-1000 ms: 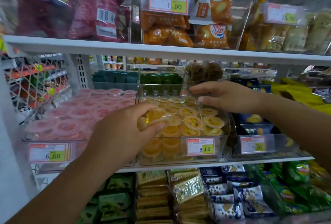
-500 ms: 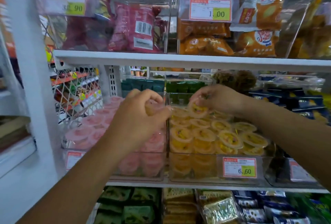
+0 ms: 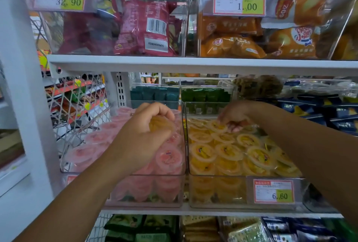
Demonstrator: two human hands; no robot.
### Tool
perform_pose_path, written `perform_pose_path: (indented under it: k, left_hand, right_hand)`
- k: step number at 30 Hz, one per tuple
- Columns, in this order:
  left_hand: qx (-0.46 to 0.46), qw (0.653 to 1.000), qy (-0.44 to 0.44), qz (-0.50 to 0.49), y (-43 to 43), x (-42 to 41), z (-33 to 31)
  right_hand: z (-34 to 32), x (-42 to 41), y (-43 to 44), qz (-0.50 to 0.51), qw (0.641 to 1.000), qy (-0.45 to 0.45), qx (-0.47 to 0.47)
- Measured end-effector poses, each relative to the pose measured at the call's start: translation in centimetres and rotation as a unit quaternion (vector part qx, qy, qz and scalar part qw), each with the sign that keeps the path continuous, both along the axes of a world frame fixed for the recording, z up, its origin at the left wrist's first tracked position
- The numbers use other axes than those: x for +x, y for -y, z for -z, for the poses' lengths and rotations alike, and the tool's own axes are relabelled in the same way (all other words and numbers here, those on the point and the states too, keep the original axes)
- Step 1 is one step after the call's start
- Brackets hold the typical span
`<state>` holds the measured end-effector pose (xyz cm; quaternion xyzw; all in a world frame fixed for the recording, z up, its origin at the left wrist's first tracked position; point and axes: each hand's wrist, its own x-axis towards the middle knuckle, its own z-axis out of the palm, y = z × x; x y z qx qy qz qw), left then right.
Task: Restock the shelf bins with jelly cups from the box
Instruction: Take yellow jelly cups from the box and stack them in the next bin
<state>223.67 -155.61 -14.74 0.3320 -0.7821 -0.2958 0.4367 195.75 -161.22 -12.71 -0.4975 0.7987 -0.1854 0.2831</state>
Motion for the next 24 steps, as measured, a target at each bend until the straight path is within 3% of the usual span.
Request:
perform_pose_path:
  k: [4, 7, 8, 9, 10, 12, 14, 16, 18, 21, 22, 24]
  left_hand:
    - [-0.051, 0.998, 0.015, 0.028, 0.4, -1.4, 0.6]
    - [-0.092, 0.995, 0.029, 0.028, 0.8, -2.5, 0.9]
    - [-0.105, 0.994, 0.032, 0.027, 0.8, -3.0, 0.9]
    - [-0.120, 0.992, 0.034, 0.028, 0.9, -3.4, 0.9]
    - [-0.135, 0.990, 0.038, 0.031, 0.9, -4.0, 0.8]
    - [-0.162, 0.985, 0.046, 0.042, 0.9, -5.1, 0.6]
    - [-0.184, 0.980, 0.059, 0.051, 0.9, -6.2, 0.6]
    - [-0.194, 0.977, 0.078, 0.047, 0.9, -6.9, 0.6]
    - [-0.183, 0.975, 0.116, 0.044, 1.3, -6.8, 0.7]
    - [-0.156, 0.960, 0.233, 0.009, 2.8, -5.6, 0.9]
    - [-0.156, 0.951, 0.267, 0.002, 3.2, -5.2, 1.0]
    - [-0.155, 0.937, 0.312, 0.013, 3.9, -4.7, 1.6]
  right_hand:
    - [-0.3, 0.1, -1.2, -0.043, 0.997, -0.058, 0.010]
    - [-1.4, 0.5, -2.4, -0.102, 0.958, -0.258, -0.071]
    - [-1.8, 1.0, -3.0, -0.103, 0.958, -0.236, -0.127]
    - [-2.2, 1.4, -3.6, -0.100, 0.971, -0.139, -0.169]
    - [-2.7, 2.0, -4.4, -0.111, 0.981, -0.010, -0.159]
    - [-3.5, 3.3, -5.9, -0.156, 0.968, 0.192, -0.035]
    - [-3.7, 3.9, -6.7, -0.189, 0.943, 0.274, 0.018]
    - [-3.7, 3.5, -6.7, -0.178, 0.940, 0.290, -0.001]
    - [-3.8, 2.2, -6.2, -0.140, 0.962, 0.229, -0.056]
    - [-3.8, -1.4, -5.0, -0.033, 0.987, -0.033, -0.152]
    - [-3.5, -2.5, -4.6, -0.006, 0.984, -0.097, -0.146]
    - [-2.9, -3.7, -4.3, 0.018, 0.986, -0.139, -0.091]
